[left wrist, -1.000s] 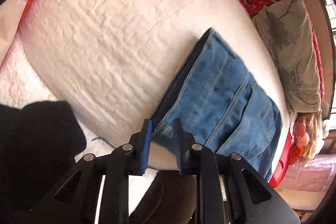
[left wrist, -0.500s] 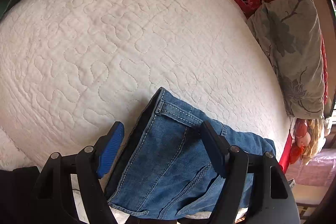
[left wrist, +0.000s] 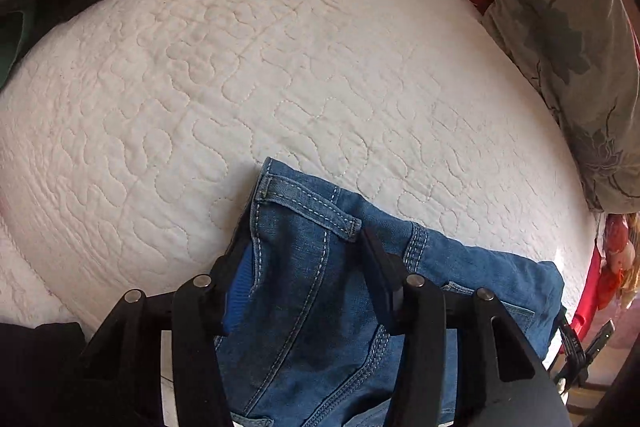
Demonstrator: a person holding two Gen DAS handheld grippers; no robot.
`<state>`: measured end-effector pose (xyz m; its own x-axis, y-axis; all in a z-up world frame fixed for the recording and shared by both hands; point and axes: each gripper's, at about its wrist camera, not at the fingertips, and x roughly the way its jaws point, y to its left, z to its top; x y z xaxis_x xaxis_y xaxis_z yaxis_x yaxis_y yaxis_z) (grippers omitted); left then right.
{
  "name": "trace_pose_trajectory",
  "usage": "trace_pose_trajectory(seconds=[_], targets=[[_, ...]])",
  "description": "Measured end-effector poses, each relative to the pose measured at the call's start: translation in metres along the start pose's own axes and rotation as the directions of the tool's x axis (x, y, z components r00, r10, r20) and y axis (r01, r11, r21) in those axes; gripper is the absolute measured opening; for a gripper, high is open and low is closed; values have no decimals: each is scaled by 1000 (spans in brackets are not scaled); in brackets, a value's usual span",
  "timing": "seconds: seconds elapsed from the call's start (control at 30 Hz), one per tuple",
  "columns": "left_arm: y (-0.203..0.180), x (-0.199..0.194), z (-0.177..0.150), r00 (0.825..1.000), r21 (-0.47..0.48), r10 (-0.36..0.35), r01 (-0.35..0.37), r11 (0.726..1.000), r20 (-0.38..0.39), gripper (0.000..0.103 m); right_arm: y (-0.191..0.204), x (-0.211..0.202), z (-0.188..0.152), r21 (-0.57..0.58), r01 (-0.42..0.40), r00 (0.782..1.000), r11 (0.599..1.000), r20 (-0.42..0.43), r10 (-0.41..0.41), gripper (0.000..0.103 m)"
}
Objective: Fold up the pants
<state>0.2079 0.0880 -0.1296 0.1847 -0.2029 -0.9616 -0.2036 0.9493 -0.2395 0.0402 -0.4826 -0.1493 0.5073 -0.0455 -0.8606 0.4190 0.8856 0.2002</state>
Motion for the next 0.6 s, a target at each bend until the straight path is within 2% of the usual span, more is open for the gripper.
trace_pose_trajectory(seconds=[0.1,0.2,0.3,0.33,0.37,0.5,0.6], targets=[[12,-17,-6,999,0,-50,50,999,-6,49,-10,-17,-6,74,-81,996,994,27,79,26],[34,-45,-26,994,-22,-104,105,994,16,49,-28,-46,-23,138,-157,987,978,63,149,28],[52,-65,-65,984,-28,-179,179,983,18,54,-40,-74,-54,165,-209,977,964,80,198,41],[56,-68,-82,980,-24,-201,201,979,14,59,-43,-81,-67,170,-212,976,962,79,201,44],[59,-68,-98,976,-26,-219,219,975,7,64,-48,-86,-79,175,-215,976,961,77,204,44],[50,-36,-143,957,-51,-280,276,960,-80,65,-62,-94,-123,226,-203,979,953,58,194,44],[39,-19,-155,960,-60,-265,260,964,-94,65,-73,-92,-143,282,-188,982,941,48,182,44]])
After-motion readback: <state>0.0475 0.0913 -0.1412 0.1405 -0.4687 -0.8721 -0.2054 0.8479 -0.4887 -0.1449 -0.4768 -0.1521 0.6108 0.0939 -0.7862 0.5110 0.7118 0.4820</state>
